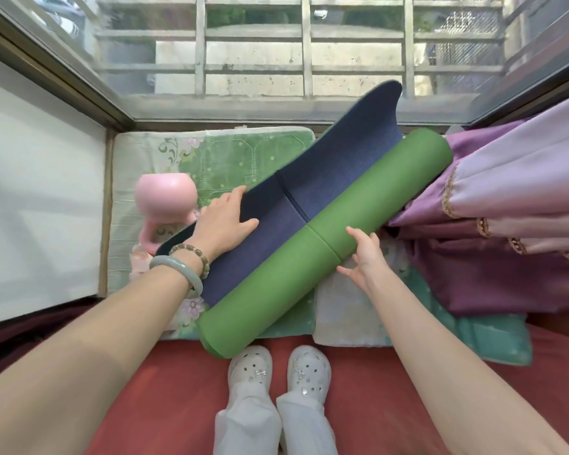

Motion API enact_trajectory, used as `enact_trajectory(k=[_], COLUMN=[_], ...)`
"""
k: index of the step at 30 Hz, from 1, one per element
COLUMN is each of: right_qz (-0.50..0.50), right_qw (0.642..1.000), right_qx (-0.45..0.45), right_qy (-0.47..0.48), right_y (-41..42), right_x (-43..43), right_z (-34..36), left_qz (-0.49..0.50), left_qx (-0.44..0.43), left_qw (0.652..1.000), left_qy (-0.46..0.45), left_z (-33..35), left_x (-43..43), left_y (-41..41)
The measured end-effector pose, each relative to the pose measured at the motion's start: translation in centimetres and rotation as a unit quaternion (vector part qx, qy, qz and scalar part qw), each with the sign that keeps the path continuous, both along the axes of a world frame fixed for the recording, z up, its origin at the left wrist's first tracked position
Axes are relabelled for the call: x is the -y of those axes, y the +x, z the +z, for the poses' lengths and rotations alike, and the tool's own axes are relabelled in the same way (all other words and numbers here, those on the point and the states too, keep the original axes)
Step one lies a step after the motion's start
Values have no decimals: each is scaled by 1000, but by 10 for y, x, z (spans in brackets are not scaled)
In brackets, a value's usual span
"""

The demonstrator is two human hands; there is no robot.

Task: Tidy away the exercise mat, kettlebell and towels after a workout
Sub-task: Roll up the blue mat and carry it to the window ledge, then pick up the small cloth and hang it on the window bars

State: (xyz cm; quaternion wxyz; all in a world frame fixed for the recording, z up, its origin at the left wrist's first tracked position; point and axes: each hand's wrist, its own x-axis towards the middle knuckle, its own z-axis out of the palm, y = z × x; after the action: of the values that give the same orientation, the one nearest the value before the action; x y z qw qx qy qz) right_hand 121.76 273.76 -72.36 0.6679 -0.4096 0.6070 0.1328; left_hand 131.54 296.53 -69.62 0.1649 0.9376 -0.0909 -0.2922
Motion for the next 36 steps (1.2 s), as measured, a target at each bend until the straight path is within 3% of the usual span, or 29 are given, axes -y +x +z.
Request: enact_trajectory(k=[4, 12, 19, 27, 31, 36], right_qz=[38, 160, 318, 382, 375, 317], right_qw=[998, 977, 903, 822, 792, 784], right_qx=[14, 126, 259, 368, 401, 422], right_qy=[-46, -66, -126, -208, -267, -326], right_y=[0, 21, 22, -31, -63, -113], right_x=[1, 2, 2, 13, 21, 29], right_z=[34, 181, 384, 627, 708, 776], left_qz=[23, 106, 177, 121, 20, -101], left_qx=[-31, -119, -58, 53, 53, 50], left_qw=[999, 976, 930, 894, 899, 887], left_qy=[4, -149, -316, -429, -434, -448], left_z=[26, 162, 351, 585, 658, 728], left_x=[-6, 13, 21, 17, 16, 35], left_y=[-1, -6, -30, -71, -85, -93])
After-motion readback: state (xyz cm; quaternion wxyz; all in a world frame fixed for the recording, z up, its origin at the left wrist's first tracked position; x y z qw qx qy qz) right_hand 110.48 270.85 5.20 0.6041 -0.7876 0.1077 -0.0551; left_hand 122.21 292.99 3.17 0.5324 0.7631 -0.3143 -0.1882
